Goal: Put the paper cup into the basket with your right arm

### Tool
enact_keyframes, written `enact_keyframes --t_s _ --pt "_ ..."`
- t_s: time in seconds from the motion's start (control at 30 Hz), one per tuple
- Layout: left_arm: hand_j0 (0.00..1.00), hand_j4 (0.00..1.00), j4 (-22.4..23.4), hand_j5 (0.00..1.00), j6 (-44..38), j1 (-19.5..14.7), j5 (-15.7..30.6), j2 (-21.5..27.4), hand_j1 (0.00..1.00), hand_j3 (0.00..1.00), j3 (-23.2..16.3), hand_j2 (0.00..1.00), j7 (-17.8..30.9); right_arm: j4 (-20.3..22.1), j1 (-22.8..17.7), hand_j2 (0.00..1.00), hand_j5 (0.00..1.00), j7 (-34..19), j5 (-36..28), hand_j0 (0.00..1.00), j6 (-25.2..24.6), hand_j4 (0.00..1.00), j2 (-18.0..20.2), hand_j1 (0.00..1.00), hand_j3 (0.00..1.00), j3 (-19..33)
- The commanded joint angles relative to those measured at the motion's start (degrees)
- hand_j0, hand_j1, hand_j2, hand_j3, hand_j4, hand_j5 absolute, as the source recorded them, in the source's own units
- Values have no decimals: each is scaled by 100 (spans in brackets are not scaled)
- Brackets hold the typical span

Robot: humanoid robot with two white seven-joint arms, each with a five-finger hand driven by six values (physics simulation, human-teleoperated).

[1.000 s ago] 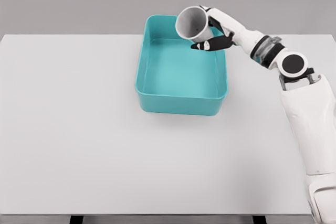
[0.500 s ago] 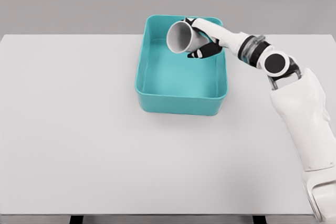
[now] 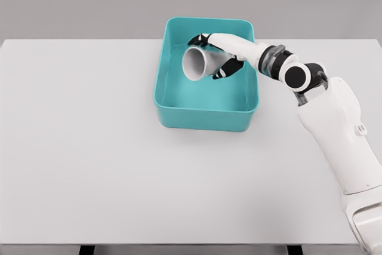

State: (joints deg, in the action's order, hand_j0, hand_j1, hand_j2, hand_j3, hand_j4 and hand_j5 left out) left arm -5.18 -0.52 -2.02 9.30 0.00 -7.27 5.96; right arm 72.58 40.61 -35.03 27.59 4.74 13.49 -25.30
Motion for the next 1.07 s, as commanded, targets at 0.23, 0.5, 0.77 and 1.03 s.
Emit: enact_keyframes --t_s 0.23,0.5,0.77,1.03 --pt "100 100 0 100 8 0 2 0 100 100 -3 100 1 591 -26 100 100 3 -105 100 -26 100 232 100 100 95" --pt "100 100 0 100 -1 0 2 0 100 100 -3 100 1 2067 -1239 100 100 3 -2451 100 -131 100 1111 100 100 1765" --pt "100 100 0 100 8 0 2 0 100 100 -3 100 1 2832 -2461 100 100 3 -3752 100 -157 100 1911 100 100 2539" --pt "100 100 0 100 -1 0 2 0 100 100 -3 100 1 2841 -2848 100 100 3 -3761 100 -140 100 1973 100 100 2882"
